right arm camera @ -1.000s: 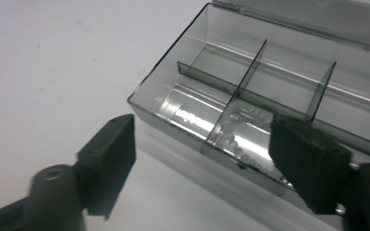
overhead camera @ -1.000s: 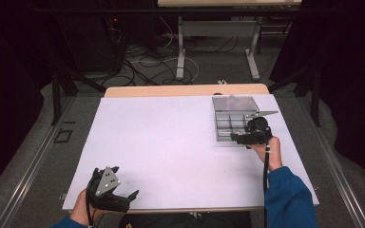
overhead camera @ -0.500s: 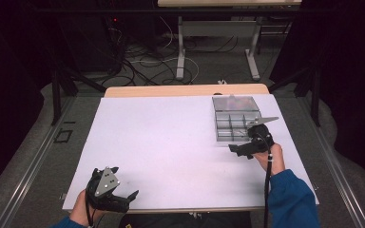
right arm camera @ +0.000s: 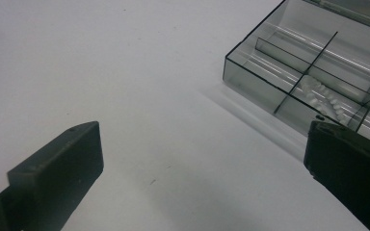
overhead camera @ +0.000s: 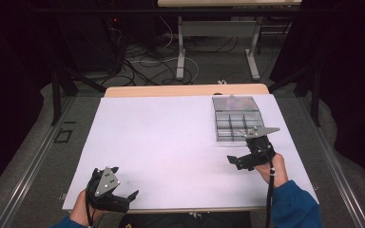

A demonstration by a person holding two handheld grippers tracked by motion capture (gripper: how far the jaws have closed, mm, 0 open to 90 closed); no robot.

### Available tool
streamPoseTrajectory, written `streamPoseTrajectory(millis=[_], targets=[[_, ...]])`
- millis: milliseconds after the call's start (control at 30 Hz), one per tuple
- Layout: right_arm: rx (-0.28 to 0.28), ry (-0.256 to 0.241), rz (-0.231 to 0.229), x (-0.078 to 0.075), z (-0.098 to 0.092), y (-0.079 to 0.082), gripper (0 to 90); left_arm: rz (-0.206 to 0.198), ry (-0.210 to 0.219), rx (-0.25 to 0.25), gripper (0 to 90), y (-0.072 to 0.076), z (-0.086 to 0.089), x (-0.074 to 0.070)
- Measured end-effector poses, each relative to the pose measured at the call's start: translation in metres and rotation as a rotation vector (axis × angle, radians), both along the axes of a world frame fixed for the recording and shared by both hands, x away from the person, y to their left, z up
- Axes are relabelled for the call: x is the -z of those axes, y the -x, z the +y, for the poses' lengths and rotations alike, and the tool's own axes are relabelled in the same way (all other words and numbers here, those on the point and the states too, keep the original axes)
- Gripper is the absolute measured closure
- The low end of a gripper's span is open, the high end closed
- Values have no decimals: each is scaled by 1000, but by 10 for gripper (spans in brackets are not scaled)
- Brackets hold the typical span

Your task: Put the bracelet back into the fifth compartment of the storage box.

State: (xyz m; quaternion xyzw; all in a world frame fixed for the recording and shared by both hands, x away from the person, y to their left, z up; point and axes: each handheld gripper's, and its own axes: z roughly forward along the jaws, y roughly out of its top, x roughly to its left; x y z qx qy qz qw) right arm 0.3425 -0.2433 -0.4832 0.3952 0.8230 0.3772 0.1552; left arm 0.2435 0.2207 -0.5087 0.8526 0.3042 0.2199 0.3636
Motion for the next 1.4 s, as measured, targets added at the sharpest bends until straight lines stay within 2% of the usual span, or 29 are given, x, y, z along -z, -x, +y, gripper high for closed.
streamPoseTrajectory(millis=[700,1067,1367,1400], targets=[[-62,20,-39,0,-3,45,0,-1,-2,0,1,0,0,0],[-63,16,-48,6,-12,61,0,0,-2,0,1,0,0,0],[-73,36,-39,13,-18,70,0,-2,-5,2,1,0,0,0],[-63,33,-52,14,-19,71,0,-1,-3,0,1,0,0,0]])
